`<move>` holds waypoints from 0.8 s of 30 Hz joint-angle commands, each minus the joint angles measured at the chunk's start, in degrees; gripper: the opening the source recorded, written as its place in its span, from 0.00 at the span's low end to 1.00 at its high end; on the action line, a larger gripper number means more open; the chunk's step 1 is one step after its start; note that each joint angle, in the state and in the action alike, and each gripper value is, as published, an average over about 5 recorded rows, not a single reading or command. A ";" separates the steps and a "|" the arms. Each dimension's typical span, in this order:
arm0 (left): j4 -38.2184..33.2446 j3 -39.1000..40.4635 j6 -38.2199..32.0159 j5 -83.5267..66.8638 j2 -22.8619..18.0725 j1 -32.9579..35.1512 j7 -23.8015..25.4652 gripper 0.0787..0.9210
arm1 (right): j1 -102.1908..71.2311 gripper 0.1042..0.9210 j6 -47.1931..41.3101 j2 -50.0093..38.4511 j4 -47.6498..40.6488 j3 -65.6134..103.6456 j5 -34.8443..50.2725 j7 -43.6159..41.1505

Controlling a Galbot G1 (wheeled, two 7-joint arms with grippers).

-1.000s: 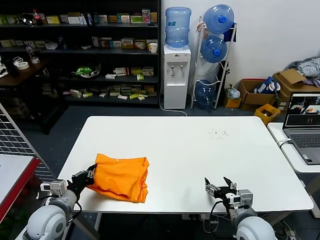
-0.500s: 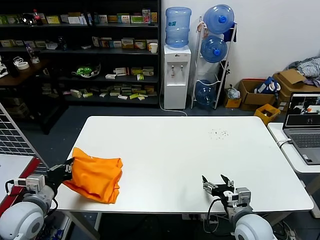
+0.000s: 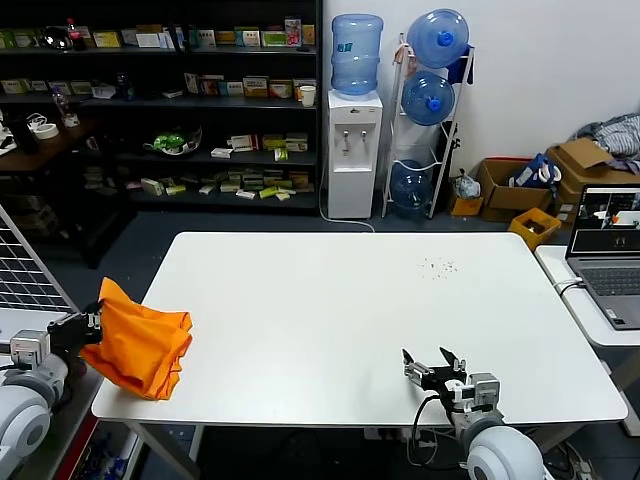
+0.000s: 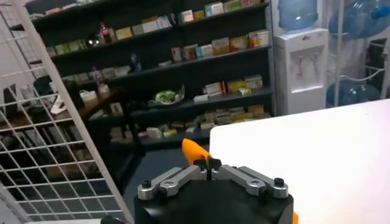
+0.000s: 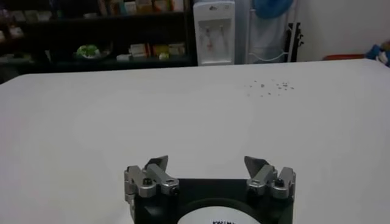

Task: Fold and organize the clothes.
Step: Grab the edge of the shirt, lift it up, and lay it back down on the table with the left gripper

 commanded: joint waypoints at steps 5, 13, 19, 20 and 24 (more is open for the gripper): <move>-10.94 41.53 5.63 -27.04 -18.90 -27.00 -23.35 0.02 | -3.95 0.88 -0.50 1.47 2.60 3.62 -1.33 0.73; 6.33 58.44 5.96 -28.44 -40.03 -44.35 -27.07 0.02 | -10.30 0.88 -0.29 2.93 5.60 8.38 -2.54 0.56; 14.99 60.46 5.96 -24.50 -45.48 -47.16 -25.62 0.02 | -11.27 0.88 -0.27 3.14 6.00 9.48 -2.53 0.55; 15.91 60.43 5.92 -23.96 -46.12 -47.25 -25.41 0.02 | -11.19 0.88 -0.27 3.14 5.92 9.51 -2.50 0.55; 17.95 60.39 5.78 -22.39 -47.99 -47.26 -25.07 0.02 | -10.59 0.88 -0.31 3.19 5.49 9.22 -2.39 0.57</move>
